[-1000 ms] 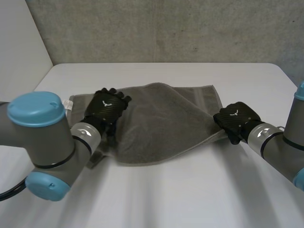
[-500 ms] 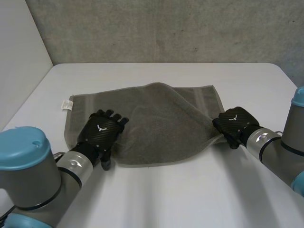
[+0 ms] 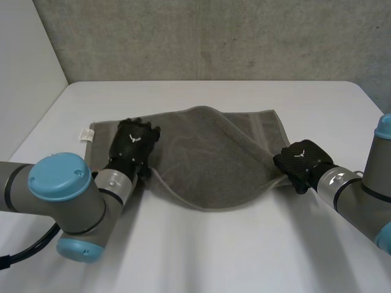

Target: Fold the towel.

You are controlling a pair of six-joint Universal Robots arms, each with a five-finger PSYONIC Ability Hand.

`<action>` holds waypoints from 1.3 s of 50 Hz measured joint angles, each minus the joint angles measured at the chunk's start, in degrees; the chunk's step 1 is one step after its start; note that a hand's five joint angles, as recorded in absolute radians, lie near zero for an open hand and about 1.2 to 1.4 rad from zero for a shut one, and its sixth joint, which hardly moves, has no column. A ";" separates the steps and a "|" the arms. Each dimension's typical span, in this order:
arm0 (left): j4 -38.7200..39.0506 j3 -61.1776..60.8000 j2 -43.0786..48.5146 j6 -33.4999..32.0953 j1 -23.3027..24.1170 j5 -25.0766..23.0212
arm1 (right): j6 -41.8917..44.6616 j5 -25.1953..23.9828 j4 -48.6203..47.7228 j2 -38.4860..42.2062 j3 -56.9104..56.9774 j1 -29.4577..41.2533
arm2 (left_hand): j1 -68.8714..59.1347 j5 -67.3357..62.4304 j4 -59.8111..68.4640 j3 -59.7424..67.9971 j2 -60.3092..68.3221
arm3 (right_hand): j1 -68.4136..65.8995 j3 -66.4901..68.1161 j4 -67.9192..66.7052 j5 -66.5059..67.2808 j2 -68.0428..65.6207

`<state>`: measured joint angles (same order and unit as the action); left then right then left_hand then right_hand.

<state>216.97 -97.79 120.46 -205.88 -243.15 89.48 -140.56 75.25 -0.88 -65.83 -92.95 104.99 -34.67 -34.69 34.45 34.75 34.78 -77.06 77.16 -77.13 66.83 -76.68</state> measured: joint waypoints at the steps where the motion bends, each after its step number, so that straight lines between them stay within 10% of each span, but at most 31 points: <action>1: 0.31 0.15 0.02 -0.01 -0.04 0.41 | 0.00 0.00 0.00 0.00 -0.01 0.01 | -0.61 -0.57 0.57 0.54 0.50 | 0.00 0.00 0.00 0.00 0.00; 20: -3.90 -4.43 -3.61 -8.20 -4.72 5.89 | 0.23 0.62 0.05 0.01 0.68 -1.43 | -3.98 -4.12 4.37 4.19 4.18 | 0.00 0.00 0.00 0.00 0.00; 29: -13.25 -8.00 -8.00 -10.94 -5.73 1.59 | 0.12 0.76 0.11 -0.48 0.93 -1.78 | -47.66 -46.56 47.91 47.27 47.49 | 0.00 0.00 0.00 0.00 0.00; 44: -16.96 -4.04 -18.76 -18.37 -9.47 -3.08 | -0.21 1.00 1.33 -12.45 3.51 -2.08 | -49.93 -51.45 52.86 53.71 52.10 | -0.01 0.00 0.00 0.00 0.00; 56: -22.36 4.54 -30.88 -17.09 -11.19 -7.33 | 1.89 0.20 19.72 -20.26 18.46 -3.15 | -49.93 -51.77 52.86 53.79 52.39 | -0.01 0.00 0.00 0.40 0.00; 65: -34.12 14.40 -17.01 -13.88 -11.26 -8.80 | 11.46 1.77 33.14 -8.29 28.39 -3.09 | -49.93 -52.23 52.86 53.96 52.40 | -0.01 0.00 -0.02 0.41 0.00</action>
<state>182.84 -83.38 103.44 -219.76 -254.41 80.68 -129.10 77.02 32.26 -74.12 -64.56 101.90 -84.59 -86.92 87.30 88.71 87.18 -77.08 77.16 -77.15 67.24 -76.69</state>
